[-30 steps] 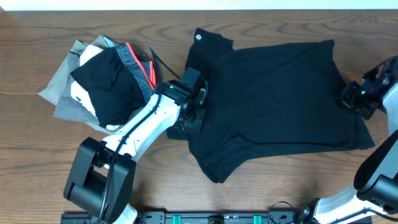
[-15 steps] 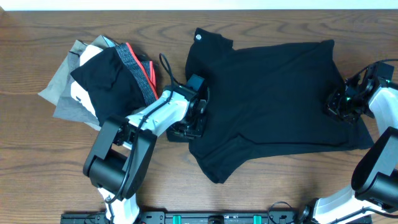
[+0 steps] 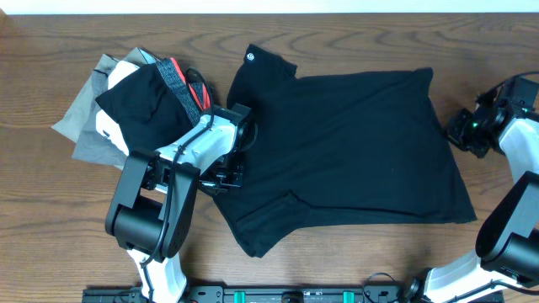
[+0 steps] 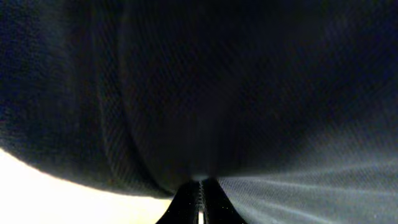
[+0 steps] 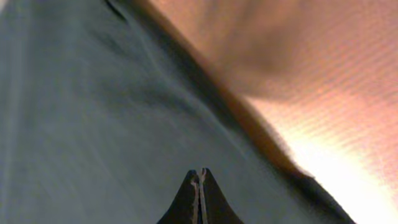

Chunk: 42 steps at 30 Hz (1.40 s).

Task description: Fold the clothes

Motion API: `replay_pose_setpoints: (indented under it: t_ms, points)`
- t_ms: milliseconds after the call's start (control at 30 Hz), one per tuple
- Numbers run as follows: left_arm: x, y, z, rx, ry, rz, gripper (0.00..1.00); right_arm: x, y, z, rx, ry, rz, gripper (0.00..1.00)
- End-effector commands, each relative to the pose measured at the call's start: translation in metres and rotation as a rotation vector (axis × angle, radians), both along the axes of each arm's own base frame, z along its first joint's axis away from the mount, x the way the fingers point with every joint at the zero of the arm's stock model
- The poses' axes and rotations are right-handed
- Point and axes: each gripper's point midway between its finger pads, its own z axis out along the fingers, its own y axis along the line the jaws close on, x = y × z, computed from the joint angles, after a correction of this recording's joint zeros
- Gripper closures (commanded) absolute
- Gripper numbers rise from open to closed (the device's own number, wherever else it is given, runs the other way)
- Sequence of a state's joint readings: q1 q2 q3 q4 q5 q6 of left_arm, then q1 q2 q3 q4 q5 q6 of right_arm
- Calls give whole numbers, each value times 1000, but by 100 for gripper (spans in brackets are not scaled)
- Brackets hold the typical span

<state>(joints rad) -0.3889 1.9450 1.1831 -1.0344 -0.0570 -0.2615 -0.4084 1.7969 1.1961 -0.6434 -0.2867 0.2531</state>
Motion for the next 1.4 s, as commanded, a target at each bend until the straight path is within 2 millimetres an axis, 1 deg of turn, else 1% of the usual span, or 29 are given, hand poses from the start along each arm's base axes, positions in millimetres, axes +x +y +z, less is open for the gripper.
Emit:
replay_pose_setpoints:
  t_ms: [0,100,167,200,300,367,433,467,500,533,600,633,700,767,800,833,900,967,1000,1067,1100,1133,1167,1233,1267,1300,1367]
  points:
    - [0,4,-6,25,4,-33,94,13,10,3,-1,-43,32,99]
    - [6,0,-8,5,-22,-30,93,29,4,-1,-69,-84,34,99]
    - [10,-5,-8,-19,-36,-25,92,40,5,-8,-75,-108,45,99]
    - [13,-8,-8,-30,-43,-23,90,43,7,-13,-70,-107,51,99]
    - [23,-15,-4,-60,-69,-22,89,45,16,-36,-39,-79,72,99]
    - [31,-19,2,-70,-94,-22,87,43,21,-56,-21,-43,83,99]
    - [41,-24,9,-90,-124,-21,85,40,24,-73,-13,-8,90,99]
    - [44,-27,13,-101,-137,-21,83,38,22,-80,-23,11,85,99]
    - [47,-29,18,-114,-150,-20,83,33,15,-86,-52,41,71,99]
    - [51,-31,23,-124,-166,-20,79,27,7,-91,-95,75,52,99]
    - [57,-34,33,-136,-196,-23,74,8,-21,-96,-229,175,-3,99]
    - [60,-36,39,-147,-211,-27,71,-7,-38,-95,-308,242,-48,99]
    - [65,-39,50,-163,-237,-36,67,-46,-69,-88,-445,401,-186,99]
    - [69,-47,58,-212,-252,-54,63,-80,-82,-79,-489,515,-297,99]
    - [70,-51,60,-235,-259,-55,61,-90,-83,-76,-482,547,-331,99]
    - [72,-56,62,-259,-264,-53,59,-98,-84,-74,-468,570,-360,99]
    - [74,-65,63,-309,-269,-50,56,-105,-82,-71,-425,579,-390,99]
    - [75,-77,63,-374,-265,-57,56,-101,-78,-66,-366,544,-390,99]
    - [75,-82,64,-402,-264,-69,56,-91,-74,-62,-324,492,-373,99]
    - [76,-91,65,-435,-270,-90,56,-57,-63,-50,-211,318,-256,99]
    - [77,-93,65,-438,-276,-98,56,-33,-54,-39,-145,190,-164,97]
    - [77,-97,66,-444,-283,-116,55,-10,-44,-24,-85,57,-81,92]
    - [78,-101,66,-449,-290,-129,55,14,-34,-2,-20,-102,1,87]
    - [78,-106,66,-455,-298,-142,53,37,-26,19,41,-244,39,85]
    - [78,-109,67,-459,-302,-153,52,43,-25,24,56,-283,42,85]
    - [78,-112,67,-462,-306,-161,52,47,-25,25,61,-293,29,84]
    - [78,-115,67,-465,-309,-170,52,48,-25,18,50,-271,12,86]
